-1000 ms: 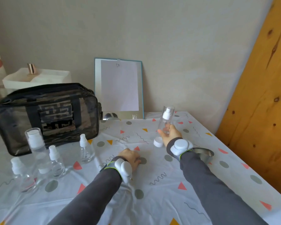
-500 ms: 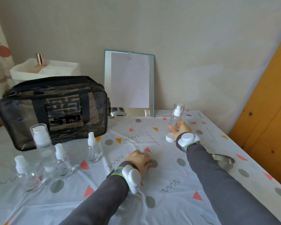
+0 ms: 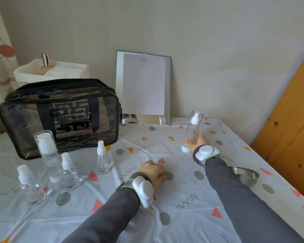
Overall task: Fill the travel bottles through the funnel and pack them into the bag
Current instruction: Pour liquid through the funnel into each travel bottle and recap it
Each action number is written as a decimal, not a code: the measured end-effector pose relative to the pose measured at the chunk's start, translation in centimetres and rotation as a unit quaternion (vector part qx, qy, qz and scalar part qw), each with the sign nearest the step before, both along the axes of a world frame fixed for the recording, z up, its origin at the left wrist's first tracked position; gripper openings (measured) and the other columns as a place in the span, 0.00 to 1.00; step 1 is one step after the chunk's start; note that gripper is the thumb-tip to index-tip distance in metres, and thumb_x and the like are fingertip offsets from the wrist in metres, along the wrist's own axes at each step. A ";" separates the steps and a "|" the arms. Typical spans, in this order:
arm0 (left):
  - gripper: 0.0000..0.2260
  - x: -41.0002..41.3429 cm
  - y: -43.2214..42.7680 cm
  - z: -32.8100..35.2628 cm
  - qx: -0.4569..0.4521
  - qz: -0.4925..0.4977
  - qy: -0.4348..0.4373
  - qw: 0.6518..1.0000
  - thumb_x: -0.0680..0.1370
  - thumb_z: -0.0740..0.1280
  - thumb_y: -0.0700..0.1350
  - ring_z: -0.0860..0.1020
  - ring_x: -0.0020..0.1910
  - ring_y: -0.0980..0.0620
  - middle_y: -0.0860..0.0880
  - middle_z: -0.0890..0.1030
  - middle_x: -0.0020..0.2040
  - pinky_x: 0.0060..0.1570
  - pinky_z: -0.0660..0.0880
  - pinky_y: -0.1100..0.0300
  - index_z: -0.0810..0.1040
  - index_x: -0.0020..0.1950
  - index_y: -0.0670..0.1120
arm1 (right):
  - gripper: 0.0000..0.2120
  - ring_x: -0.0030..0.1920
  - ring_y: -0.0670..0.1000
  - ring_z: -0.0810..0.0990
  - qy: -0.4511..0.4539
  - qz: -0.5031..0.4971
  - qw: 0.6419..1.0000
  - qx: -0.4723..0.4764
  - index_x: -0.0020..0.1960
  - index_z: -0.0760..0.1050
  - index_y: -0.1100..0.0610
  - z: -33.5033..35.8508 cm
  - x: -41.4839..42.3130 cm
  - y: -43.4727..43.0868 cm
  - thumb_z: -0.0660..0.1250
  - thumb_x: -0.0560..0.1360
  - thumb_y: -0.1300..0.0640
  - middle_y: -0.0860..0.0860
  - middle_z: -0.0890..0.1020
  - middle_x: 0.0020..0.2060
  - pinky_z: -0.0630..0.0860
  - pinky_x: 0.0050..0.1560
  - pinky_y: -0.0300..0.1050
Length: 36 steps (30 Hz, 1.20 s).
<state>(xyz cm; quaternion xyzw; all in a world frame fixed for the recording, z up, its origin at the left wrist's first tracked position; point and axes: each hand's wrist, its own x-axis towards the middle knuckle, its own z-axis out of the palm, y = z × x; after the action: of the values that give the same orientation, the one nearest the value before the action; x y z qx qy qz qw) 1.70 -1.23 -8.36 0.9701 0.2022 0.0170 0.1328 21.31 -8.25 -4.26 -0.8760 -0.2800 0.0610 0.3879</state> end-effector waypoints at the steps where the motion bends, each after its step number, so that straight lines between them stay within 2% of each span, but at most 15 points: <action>1: 0.14 -0.1 0.0 0.0 -0.004 0.006 -0.003 1.000 0.80 0.55 0.51 0.67 0.62 0.47 0.46 0.77 0.58 0.60 0.66 0.58 0.74 0.60 0.47 | 0.32 0.64 0.59 0.71 0.004 -0.008 1.000 0.010 0.71 0.55 0.64 0.1 -0.4 -0.1 0.65 0.75 0.53 0.59 0.71 0.66 0.66 0.61 0.47; 4: 0.15 -0.2 -0.1 0.2 -0.006 0.014 -0.008 1.000 0.80 0.55 0.51 0.67 0.62 0.46 0.45 0.76 0.59 0.59 0.65 0.58 0.74 0.62 0.47 | 0.37 0.68 0.58 0.66 0.006 -0.027 0.996 0.081 0.74 0.48 0.64 0.8 -1.8 -0.9 0.67 0.74 0.56 0.59 0.67 0.69 0.63 0.66 0.47; 6: 0.15 -0.3 -0.4 0.4 -0.007 0.015 -0.010 1.000 0.80 0.55 0.51 0.68 0.62 0.46 0.45 0.75 0.59 0.58 0.65 0.59 0.74 0.62 0.47 | 0.37 0.66 0.57 0.69 0.005 -0.024 0.994 0.111 0.74 0.51 0.63 1.5 -3.0 -2.3 0.68 0.73 0.59 0.58 0.69 0.67 0.64 0.65 0.46; 8: 0.15 -0.4 -0.6 0.5 -0.008 0.017 -0.011 1.000 0.80 0.55 0.51 0.69 0.61 0.46 0.44 0.75 0.59 0.58 0.66 0.59 0.73 0.62 0.48 | 0.31 0.58 0.56 0.74 -0.007 -0.018 0.992 0.128 0.71 0.59 0.60 2.0 -4.2 -3.9 0.69 0.72 0.60 0.57 0.72 0.62 0.68 0.59 0.43; 11: 0.15 -0.7 -0.4 0.5 -0.005 0.020 -0.008 1.000 0.80 0.55 0.50 0.69 0.60 0.46 0.45 0.74 0.59 0.57 0.66 0.59 0.73 0.63 0.48 | 0.14 0.44 0.55 0.76 -0.078 -0.027 0.986 0.142 0.58 0.74 0.61 2.7 -5.7 -6.7 0.67 0.73 0.63 0.60 0.79 0.50 0.68 0.47 0.38; 14: 0.15 -0.6 -1.0 1.0 0.005 0.007 0.005 1.000 0.81 0.54 0.49 0.70 0.60 0.45 0.45 0.75 0.60 0.56 0.65 0.60 0.73 0.62 0.47 | 0.06 0.44 0.57 0.78 -0.094 -0.064 0.985 0.127 0.48 0.79 0.60 3.1 -6.1 -10.8 0.66 0.73 0.62 0.58 0.81 0.43 0.70 0.46 0.41; 18: 0.15 -0.1 -1.4 1.6 0.013 0.004 0.039 0.999 0.81 0.53 0.47 0.71 0.60 0.45 0.46 0.75 0.62 0.56 0.64 0.59 0.73 0.61 0.44 | 0.05 0.44 0.58 0.79 -0.068 -0.107 0.986 0.112 0.46 0.80 0.59 2.5 -5.8 -13.9 0.66 0.73 0.62 0.57 0.82 0.41 0.73 0.47 0.44; 21: 0.14 -0.1 -1.5 1.6 0.006 0.017 0.043 0.999 0.81 0.53 0.47 0.71 0.61 0.45 0.46 0.74 0.63 0.56 0.65 0.60 0.73 0.61 0.43 | 0.03 0.39 0.55 0.76 -0.067 -0.145 0.980 0.121 0.45 0.78 0.58 1.8 -5.8 -15.3 0.67 0.72 0.61 0.53 0.79 0.36 0.70 0.42 0.42; 25: 0.15 0.1 -2.2 1.6 -0.026 0.045 0.041 0.998 0.81 0.53 0.45 0.71 0.62 0.45 0.45 0.73 0.64 0.57 0.65 0.61 0.72 0.63 0.43 | 0.04 0.37 0.55 0.76 -0.065 -0.163 0.976 0.129 0.42 0.74 0.57 0.4 -6.3 -17.7 0.69 0.71 0.59 0.51 0.76 0.32 0.70 0.40 0.41; 29: 0.14 0.4 -3.8 1.2 -0.065 0.104 -0.059 0.991 0.79 0.58 0.44 0.74 0.60 0.46 0.47 0.76 0.62 0.50 0.66 0.66 0.72 0.63 0.46 | 0.08 0.41 0.54 0.77 -0.001 -0.165 0.984 0.073 0.44 0.73 0.57 -1.2 -6.5 -19.2 0.71 0.70 0.55 0.51 0.78 0.37 0.73 0.43 0.43; 32: 0.16 1.4 -6.3 1.0 -0.071 0.091 -0.086 0.990 0.79 0.59 0.47 0.72 0.63 0.47 0.48 0.74 0.65 0.60 0.68 0.61 0.71 0.67 0.49 | 0.09 0.42 0.53 0.75 0.045 -0.139 0.989 0.005 0.44 0.73 0.56 -1.9 -6.1 -20.0 0.69 0.72 0.52 0.52 0.77 0.39 0.70 0.45 0.41; 34: 0.16 2.2 -8.2 0.8 -0.080 0.048 -0.087 0.992 0.78 0.60 0.48 0.70 0.65 0.49 0.49 0.73 0.66 0.64 0.65 0.62 0.71 0.67 0.49 | 0.10 0.40 0.53 0.76 0.058 -0.120 0.991 -0.023 0.39 0.74 0.55 -2.3 -5.8 -20.3 0.67 0.73 0.49 0.51 0.78 0.35 0.70 0.43 0.41; 36: 0.17 3.1 -9.7 0.6 -0.085 0.022 -0.083 0.993 0.78 0.60 0.49 0.70 0.66 0.49 0.49 0.72 0.67 0.64 0.65 0.62 0.71 0.66 0.50 | 0.15 0.35 0.52 0.76 0.074 -0.107 0.991 -0.038 0.33 0.75 0.54 -2.4 -5.4 -20.2 0.66 0.74 0.47 0.50 0.77 0.28 0.69 0.38 0.40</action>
<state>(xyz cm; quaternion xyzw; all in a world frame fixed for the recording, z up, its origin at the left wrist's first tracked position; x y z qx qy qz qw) 4.76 -10.93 -7.74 0.9458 0.2128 0.0829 0.2309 15.93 -28.47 -6.65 -0.9082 -0.1527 0.0939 0.3782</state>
